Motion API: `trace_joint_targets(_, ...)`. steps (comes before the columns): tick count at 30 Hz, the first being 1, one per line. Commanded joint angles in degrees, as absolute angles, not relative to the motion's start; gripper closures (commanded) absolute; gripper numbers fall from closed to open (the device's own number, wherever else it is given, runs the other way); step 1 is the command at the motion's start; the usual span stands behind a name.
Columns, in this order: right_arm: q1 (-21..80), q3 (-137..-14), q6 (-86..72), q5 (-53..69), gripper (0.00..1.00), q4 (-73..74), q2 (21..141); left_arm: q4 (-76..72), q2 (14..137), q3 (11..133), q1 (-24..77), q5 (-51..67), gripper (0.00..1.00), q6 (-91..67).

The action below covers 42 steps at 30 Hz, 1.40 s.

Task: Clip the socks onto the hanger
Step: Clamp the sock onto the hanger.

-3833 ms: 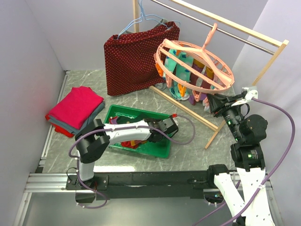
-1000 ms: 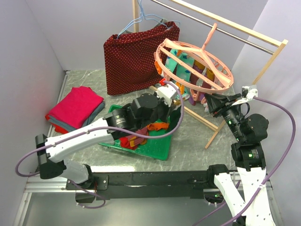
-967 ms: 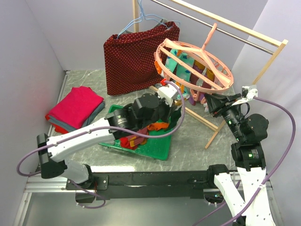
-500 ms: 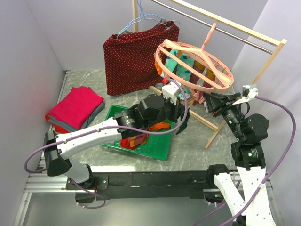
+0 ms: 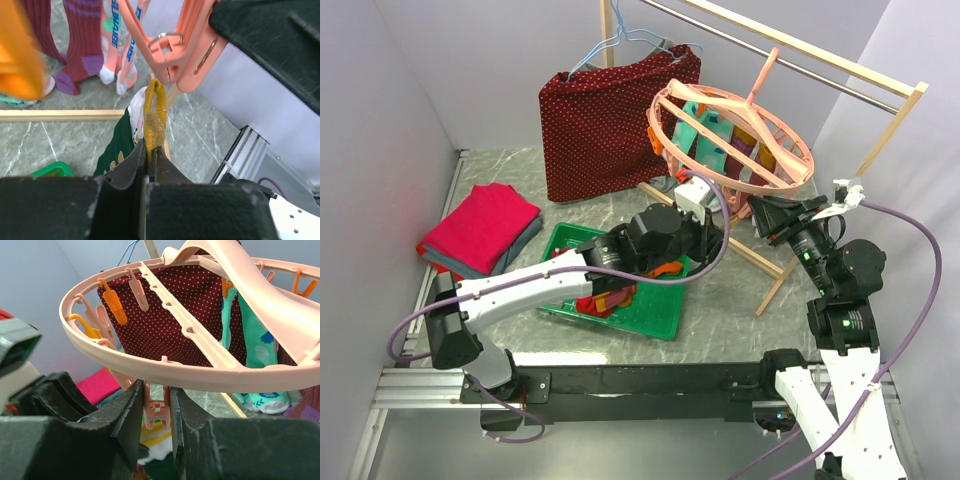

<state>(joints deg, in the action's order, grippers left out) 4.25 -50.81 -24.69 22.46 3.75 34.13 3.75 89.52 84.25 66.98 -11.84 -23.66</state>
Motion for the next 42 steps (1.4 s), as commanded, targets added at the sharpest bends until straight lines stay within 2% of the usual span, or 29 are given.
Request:
trace_joint_targets(1,4.7,-50.3,-25.7,23.2,1.0,1.2,34.4,0.8,89.6,87.0,67.7,-11.5,0.99,-24.5)
trace_joint_targets(42,4.7,-49.7,-24.8,18.8,1.0,2.6,33.9,-0.4,91.8,90.5,69.1,-15.8,0.99,-24.9)
